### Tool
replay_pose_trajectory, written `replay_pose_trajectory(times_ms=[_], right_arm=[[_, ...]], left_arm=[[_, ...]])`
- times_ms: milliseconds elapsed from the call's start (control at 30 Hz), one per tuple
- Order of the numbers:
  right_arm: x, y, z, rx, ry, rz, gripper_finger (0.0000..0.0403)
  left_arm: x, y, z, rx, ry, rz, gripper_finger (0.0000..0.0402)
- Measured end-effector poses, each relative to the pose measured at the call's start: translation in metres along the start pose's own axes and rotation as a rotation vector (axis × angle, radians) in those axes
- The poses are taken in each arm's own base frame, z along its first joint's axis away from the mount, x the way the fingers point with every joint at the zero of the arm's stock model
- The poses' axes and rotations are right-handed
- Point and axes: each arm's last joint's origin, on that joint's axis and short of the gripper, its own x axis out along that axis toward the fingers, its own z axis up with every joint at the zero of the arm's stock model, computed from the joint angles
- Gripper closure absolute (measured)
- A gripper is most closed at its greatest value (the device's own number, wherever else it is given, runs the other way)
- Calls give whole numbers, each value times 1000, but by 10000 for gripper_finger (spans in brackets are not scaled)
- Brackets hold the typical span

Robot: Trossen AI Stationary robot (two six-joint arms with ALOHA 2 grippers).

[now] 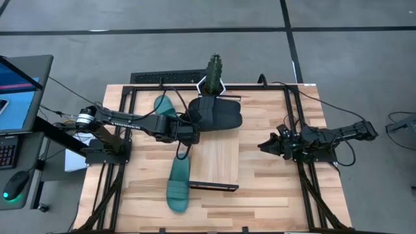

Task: Pick and place slides into the shelf
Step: Put the black slipper on the shelf

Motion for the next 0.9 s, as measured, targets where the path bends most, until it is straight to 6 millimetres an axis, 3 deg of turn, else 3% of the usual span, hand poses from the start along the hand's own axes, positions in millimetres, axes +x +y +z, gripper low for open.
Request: replay_pose_trajectory(times_ms=[600, 900], right_arm=[[0, 0, 0, 1, 0, 0, 225], [0, 0, 0, 9, 0, 1, 225]], left_arm=[[12, -17, 2, 50, 35, -48, 401], [13, -11, 5, 6, 38, 16, 376]])
